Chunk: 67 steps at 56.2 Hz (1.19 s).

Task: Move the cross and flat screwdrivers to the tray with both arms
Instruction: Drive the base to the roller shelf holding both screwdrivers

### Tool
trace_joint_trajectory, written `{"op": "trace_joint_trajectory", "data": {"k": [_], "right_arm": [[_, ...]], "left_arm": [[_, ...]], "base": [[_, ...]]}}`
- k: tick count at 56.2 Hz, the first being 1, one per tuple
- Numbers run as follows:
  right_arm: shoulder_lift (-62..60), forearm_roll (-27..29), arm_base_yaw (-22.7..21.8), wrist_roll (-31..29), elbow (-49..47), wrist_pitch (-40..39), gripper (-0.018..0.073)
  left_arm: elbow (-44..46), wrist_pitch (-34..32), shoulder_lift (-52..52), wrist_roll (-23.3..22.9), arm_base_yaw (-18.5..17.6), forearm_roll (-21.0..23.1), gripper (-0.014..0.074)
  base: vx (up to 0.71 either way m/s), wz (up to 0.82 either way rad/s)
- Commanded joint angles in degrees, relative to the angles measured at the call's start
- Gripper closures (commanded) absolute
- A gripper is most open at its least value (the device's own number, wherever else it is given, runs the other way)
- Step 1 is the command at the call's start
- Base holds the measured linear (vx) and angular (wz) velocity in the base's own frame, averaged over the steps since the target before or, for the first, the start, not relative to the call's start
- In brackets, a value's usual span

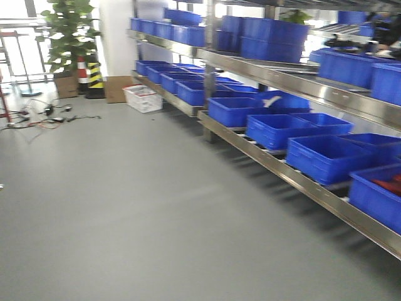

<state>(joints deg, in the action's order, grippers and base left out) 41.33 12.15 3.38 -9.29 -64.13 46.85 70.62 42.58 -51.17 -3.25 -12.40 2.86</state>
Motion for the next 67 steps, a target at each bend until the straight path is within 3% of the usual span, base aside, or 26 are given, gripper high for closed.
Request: {"op": "trace_joint_trajectory", "data": {"k": [1, 36, 67], "right_arm": [[-0.05, 0.67, -0.13, -0.34, -1.66, -4.74, 0.0567], [-0.05, 0.67, -0.13, -0.34, -1.66, -4.54, 0.0567], [-0.05, 0.67, -0.13, -0.34, -1.66, -4.49, 0.0567]], "left_arm": [[1.72, -5.42, 0.53, -0.02, -0.25, 0.43, 0.0599], [1.72, -5.42, 0.71, -0.02, -0.25, 0.43, 0.0599], [1.72, -5.42, 0.71, -0.02, -0.25, 0.43, 0.0599]], "base": [[0.54, 0.5], [0.56, 0.44], [0.58, -0.1]]}}
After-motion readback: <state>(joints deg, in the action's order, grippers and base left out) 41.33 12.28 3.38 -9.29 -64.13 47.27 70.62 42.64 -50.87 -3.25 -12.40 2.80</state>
